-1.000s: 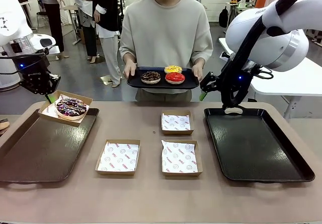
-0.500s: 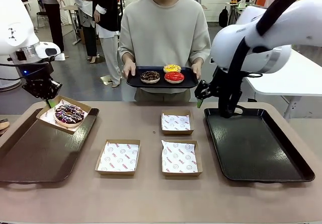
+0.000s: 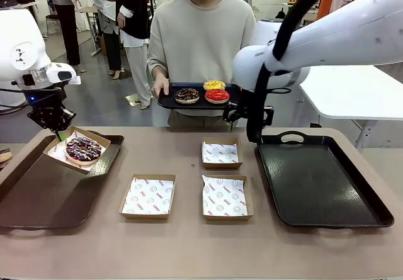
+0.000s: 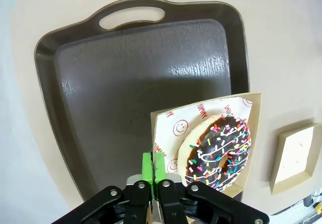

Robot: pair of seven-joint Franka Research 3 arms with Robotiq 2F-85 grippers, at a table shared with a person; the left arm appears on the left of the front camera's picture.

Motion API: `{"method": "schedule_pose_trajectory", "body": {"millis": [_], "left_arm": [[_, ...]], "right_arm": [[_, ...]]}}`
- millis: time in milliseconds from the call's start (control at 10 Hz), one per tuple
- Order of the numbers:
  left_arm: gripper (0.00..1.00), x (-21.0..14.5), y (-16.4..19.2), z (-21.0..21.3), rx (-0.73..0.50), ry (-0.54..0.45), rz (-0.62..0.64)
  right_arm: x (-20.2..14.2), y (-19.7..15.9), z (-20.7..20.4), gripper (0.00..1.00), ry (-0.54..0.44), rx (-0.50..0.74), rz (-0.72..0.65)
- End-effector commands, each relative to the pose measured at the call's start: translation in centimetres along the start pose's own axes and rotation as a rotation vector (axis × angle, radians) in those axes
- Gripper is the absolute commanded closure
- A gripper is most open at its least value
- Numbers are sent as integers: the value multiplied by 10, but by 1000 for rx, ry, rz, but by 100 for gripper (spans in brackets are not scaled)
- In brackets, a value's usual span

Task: Individually package the donuts and arrange them on the tray.
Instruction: Place the picked Paper togo box on the Handle tray while simultaneously picking up another Paper togo box from the table with the other hand.

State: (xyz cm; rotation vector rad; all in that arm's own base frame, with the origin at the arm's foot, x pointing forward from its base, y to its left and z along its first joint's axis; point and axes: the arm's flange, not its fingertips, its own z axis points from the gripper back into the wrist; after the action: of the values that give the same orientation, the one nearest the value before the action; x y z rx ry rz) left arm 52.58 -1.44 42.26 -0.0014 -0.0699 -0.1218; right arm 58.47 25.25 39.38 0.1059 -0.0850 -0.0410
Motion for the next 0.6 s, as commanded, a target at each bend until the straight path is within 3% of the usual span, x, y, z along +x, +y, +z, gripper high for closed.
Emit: {"method": "schedule_pose_trajectory", "body": {"millis": [0, 300, 500], "left_arm": [[99, 7, 14, -1, -49, -23, 17], [99, 8, 24, -1, -101, -23, 63], [99, 3, 16, -4, -46, -5, 61]], "right_arm": [[20, 19, -6, 0, 32, -27, -14], [17, 16, -17, 0, 49, -58, -26], [7, 7, -17, 0, 67, -66, -28]]}}
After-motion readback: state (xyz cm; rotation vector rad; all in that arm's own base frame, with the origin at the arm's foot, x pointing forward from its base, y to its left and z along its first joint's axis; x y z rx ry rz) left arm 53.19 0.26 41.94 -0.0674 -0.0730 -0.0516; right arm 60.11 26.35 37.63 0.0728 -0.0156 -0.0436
